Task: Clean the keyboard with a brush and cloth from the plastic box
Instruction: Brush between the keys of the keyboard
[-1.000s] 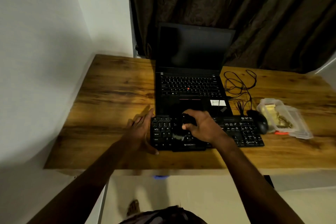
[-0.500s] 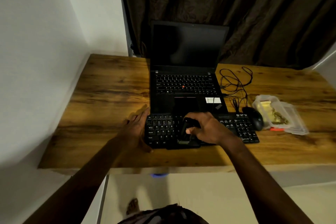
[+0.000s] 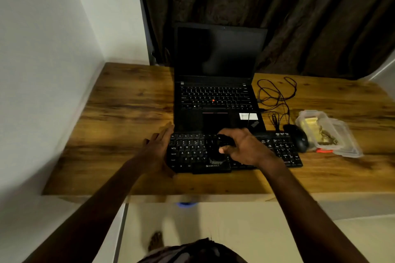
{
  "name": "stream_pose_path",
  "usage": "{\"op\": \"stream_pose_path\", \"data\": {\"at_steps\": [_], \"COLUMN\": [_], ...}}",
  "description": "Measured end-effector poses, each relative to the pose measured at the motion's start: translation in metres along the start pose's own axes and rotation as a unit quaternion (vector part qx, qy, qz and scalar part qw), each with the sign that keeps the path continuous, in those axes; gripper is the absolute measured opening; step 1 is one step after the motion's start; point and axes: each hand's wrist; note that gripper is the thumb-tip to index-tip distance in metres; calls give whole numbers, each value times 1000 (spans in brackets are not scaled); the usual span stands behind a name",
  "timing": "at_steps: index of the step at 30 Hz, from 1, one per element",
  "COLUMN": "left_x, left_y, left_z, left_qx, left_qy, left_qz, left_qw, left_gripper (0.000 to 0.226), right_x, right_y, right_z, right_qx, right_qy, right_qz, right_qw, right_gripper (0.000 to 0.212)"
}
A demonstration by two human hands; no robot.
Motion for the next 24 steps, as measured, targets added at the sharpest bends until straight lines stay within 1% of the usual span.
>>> {"op": "stream_pose_path", "data": {"at_steps": [2, 4, 7, 9, 11, 13, 16, 17, 19, 21, 24], "left_x": [-1, -2, -4, -5, -5, -5, -6, -8, -10, -10, -13], "left_y": [0, 0, -2, -2, -2, -2, -2, -2, -2, -3, -7], "left_z": [1, 1, -1, -1, 0, 1, 1, 2, 4, 5, 8], "left_qx": [4, 3, -2, -3, -3, 0, 8, 12, 18, 20, 24], "left_qy": [2, 4, -3, -5, 2, 6, 9, 12, 18, 24, 27], "left_qz": [7, 16, 18, 20, 27, 35, 45, 47, 56, 74, 100], "left_qw": [1000, 1000, 1000, 1000, 1000, 999, 999, 999, 998, 997, 994], "left_gripper": [166, 164, 161, 160, 159, 160, 161, 162, 164, 167, 169], "right_x": [-6, -9, -11, -10, -9, -12, -25, -30, -34, -38, -39], "right_y": [3, 2, -2, -5, -5, -4, 0, 2, 7, 10, 8], "right_z": [-4, -3, 3, 6, 6, 2, -5, -7, -10, -11, -8], "right_qx": [19, 8, -74, -134, -160, -136, -51, -29, -7, -11, -77], "right_qy": [-25, -27, -14, -7, 1, 11, 27, 24, 9, 1, 1], "right_qz": [-13, -15, -2, -25, -32, -14, -1, -4, -9, -8, 10], "right_qw": [999, 999, 997, 991, 987, 991, 998, 999, 1000, 1000, 997], "right_gripper": [58, 56, 47, 43, 39, 40, 43, 46, 52, 50, 45]}}
Point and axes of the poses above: each hand's wrist, its own z-axis towards the middle knuckle, its own y-axis out of the back of the hand, x = y × z, and after that the axes turned 6 degrees about -z, right-handed
